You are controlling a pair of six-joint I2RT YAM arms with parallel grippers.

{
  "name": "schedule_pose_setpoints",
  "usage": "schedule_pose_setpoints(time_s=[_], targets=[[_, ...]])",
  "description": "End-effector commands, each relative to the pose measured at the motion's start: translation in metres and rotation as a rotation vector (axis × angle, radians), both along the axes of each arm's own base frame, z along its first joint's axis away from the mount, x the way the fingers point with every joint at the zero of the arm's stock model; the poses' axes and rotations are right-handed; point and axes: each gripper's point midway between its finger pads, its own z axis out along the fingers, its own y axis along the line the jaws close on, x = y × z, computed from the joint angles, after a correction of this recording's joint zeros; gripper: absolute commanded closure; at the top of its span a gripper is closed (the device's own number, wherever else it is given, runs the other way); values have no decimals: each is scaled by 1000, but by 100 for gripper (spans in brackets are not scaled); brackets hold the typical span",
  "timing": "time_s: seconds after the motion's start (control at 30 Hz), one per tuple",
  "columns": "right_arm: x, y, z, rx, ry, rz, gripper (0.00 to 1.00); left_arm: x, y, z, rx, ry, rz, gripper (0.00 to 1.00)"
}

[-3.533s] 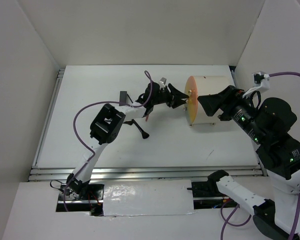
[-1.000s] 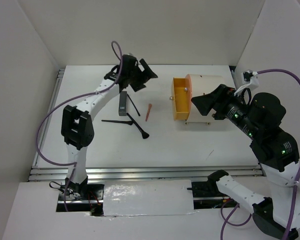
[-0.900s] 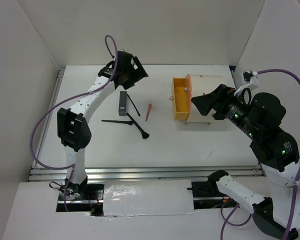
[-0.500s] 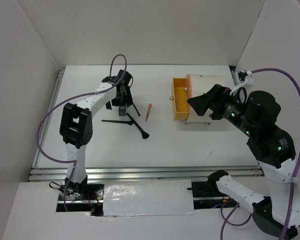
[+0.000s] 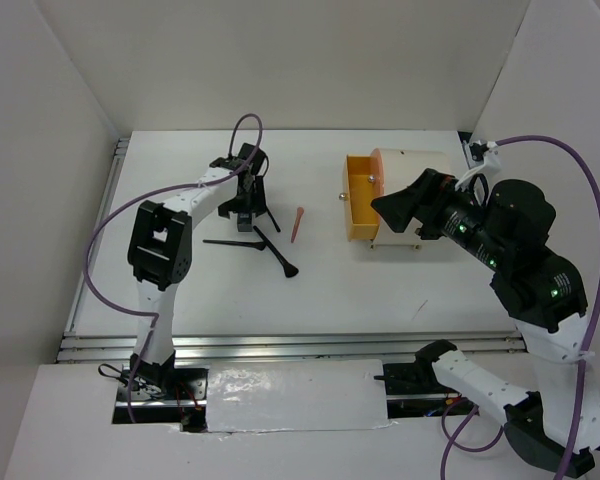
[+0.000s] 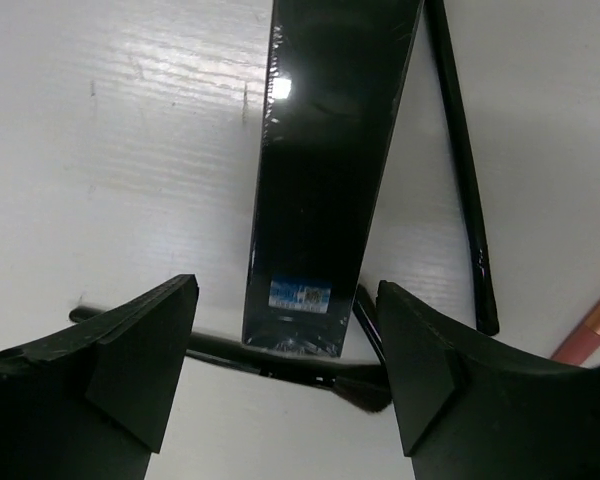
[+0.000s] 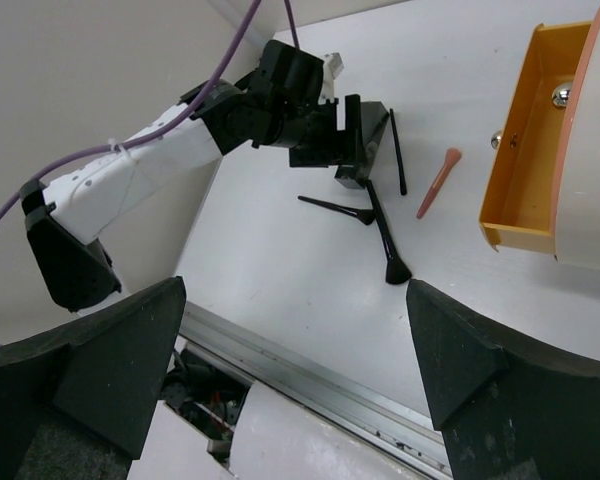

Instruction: Organize the makeup

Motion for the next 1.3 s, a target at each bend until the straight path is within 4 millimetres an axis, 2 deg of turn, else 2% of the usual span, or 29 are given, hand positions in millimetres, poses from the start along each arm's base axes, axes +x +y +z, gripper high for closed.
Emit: schedule_pose_setpoints(time_s=[0.0, 0.1, 0.23, 0.27, 0.33, 0.4, 0.47, 0.5, 0.53, 0.6, 0.63, 0.7, 0.73, 0.77, 0.8, 0.83, 0.9, 0.93, 1.0, 1.03, 1.1, 1.17, 1.2, 1.27], targets=[[0, 3, 11, 9, -47, 19, 0, 13, 1, -13, -15, 13, -22, 15], [0, 3, 11, 6, -46, 15, 0, 14, 1, -22, -36, 23, -21, 24], [2, 3, 10, 1, -42, 14, 0, 19, 2, -17, -33, 5, -6, 63], [2, 3, 9, 0, -39, 16, 0, 17, 5, -13, -23, 11, 3, 67], [3, 4, 10, -1, -36, 16, 0, 21, 10, 6, -2, -25, 35, 76], [4, 4, 10, -3, -38, 15, 0, 19, 17, 34, 10, -62, 65, 80], [5, 3, 11, -3, -38, 10, 0, 25, 16, 75, -13, -144, 73, 83], [6, 4, 11, -5, -37, 12, 0, 22, 14, 87, -31, -149, 71, 84], [7, 4, 11, -6, -36, 9, 0, 24, 4, 115, -97, -191, 52, 85], [9, 3, 13, -11, -40, 1, 0, 22, -13, 138, -196, -217, 25, 88], [11, 2, 13, -14, -40, -10, 0, 17, -33, 161, -307, -238, -31, 88], [14, 1, 15, -17, -45, -20, 0, 13, -56, 191, -461, -297, -61, 90], [15, 1, 16, -18, -45, -21, 0, 12, -69, 202, -533, -315, -89, 90], [15, 1, 17, -15, -45, -20, 0, 2, -91, 214, -653, -302, -127, 90], [17, 3, 16, -14, -41, -18, 0, 5, -103, 227, -724, -342, -150, 90], [17, 3, 16, -12, -38, -15, 0, -3, -118, 245, -785, -368, -188, 90], [17, 4, 17, -7, -37, -11, 0, -12, -139, 266, -902, -375, -212, 90], [17, 4, 17, -6, -37, -13, 0, -18, -158, 287, -988, -405, -254, 89], [15, 3, 18, -4, -42, -18, 0, -23, -176, 301, -1071, -428, -299, 87], [15, 2, 18, -5, -43, -21, 0, -26, -191, 315, -1121, -465, -345, 87], [14, 2, 21, 2, -49, -20, 0, -29, -214, 314, -1186, -426, -358, 86], [12, 2, 23, 7, -52, -16, 0, -31, -230, 324, -1252, -432, -380, 86], [11, 2, 25, 9, -56, -16, 0, -28, -238, 317, -1262, -423, -370, 86], [10, 1, 26, 11, -60, -17, 0, -32, -252, 319, -1299, -416, -380, 86]])
